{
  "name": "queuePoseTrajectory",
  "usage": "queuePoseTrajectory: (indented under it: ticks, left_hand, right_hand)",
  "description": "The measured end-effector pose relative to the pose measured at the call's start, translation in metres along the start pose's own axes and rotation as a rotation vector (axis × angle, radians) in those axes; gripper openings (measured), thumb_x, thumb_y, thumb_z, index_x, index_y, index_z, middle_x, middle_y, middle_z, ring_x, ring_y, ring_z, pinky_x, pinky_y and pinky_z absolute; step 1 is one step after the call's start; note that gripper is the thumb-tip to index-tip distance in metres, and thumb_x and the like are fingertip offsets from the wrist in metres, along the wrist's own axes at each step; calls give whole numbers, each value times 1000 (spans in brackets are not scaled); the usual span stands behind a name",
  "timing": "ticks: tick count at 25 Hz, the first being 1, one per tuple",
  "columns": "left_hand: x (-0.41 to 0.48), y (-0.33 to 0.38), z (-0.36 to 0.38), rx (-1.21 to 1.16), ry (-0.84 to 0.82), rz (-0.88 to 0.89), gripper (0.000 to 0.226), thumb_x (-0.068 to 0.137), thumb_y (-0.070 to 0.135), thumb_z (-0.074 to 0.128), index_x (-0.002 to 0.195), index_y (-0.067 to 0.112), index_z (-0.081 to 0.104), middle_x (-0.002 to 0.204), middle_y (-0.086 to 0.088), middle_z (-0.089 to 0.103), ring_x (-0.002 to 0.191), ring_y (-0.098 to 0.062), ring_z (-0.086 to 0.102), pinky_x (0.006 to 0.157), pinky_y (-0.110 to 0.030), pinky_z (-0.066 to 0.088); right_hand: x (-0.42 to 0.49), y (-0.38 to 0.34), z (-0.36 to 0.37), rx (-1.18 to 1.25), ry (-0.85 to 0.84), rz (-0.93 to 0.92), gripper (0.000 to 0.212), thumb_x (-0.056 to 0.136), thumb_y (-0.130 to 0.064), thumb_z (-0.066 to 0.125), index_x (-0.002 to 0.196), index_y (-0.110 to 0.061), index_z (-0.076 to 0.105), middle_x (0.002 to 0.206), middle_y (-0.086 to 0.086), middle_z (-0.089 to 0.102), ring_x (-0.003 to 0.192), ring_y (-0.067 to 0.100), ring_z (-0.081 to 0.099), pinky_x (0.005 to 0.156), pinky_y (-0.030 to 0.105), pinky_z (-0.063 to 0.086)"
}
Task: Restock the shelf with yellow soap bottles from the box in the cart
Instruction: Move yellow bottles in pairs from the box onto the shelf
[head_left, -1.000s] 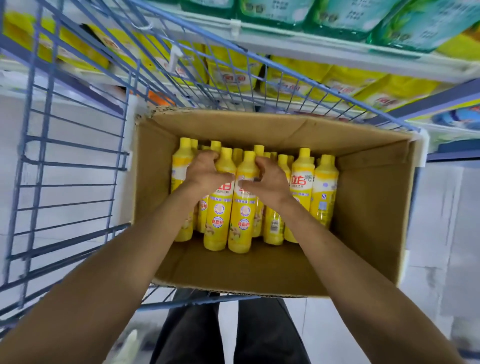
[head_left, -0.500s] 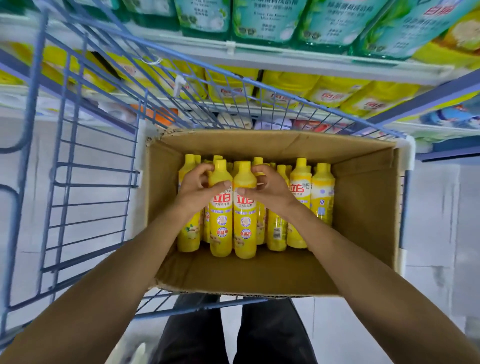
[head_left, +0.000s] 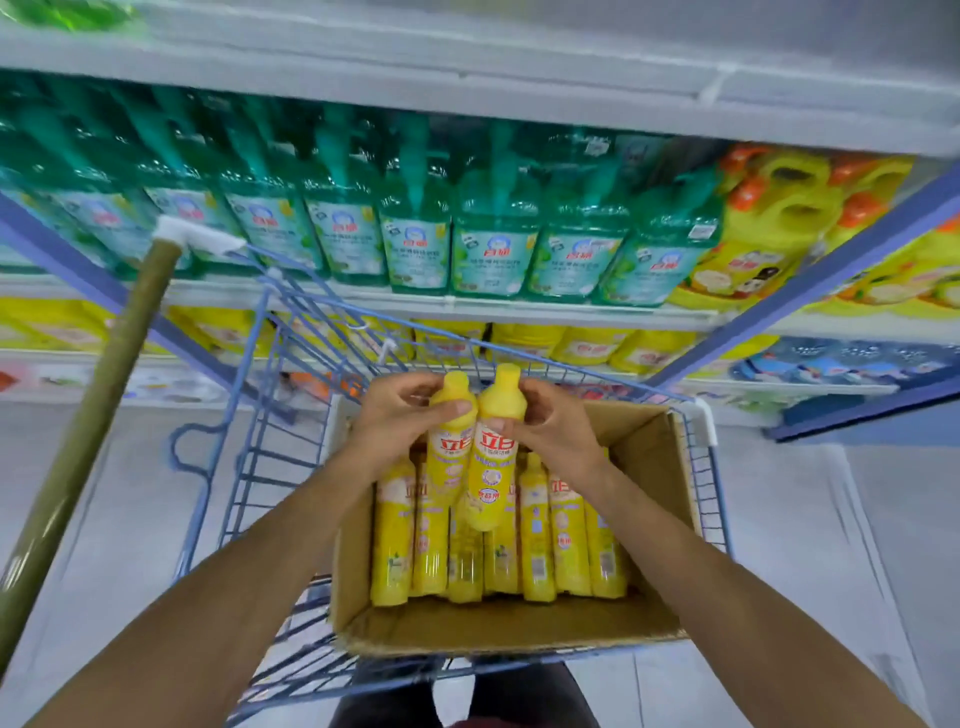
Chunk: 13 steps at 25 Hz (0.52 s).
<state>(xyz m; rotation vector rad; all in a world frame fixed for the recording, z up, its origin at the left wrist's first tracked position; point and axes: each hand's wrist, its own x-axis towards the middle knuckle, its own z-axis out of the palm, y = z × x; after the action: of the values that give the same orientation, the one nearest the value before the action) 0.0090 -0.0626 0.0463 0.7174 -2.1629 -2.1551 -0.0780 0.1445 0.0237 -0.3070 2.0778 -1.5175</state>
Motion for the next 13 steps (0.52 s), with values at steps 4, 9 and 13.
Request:
queuePoseTrajectory:
  ticks: [4,9,13]
  left_hand:
    - [-5,82,-9,-49,56,114,13,80,8,81,87,17,76,77,11,77,69,1,68,61,-14,51]
    - [-1,186,-22,-74,71,254,26,78,23,85,101,14,79,99,-7,78,92,-23,75,80,-42,60]
    - [0,267,-25,-85,87,355,28,80,22,83,105,11,78,100,-9,78,91,-22,74,85,-46,59]
  right_hand:
    - [2,-77,-15,6,35,-143,64,73,-15,89,130,-4,62,114,4,74,102,12,72,84,27,57]
    - [12,-179,-40,86,57,-331,67,72,-22,89,132,-8,63,119,2,74,108,17,72,91,33,59]
    - [19,-256,-58,146,108,-467,54,72,-15,88,122,-11,68,111,4,76,102,19,73,89,33,58]
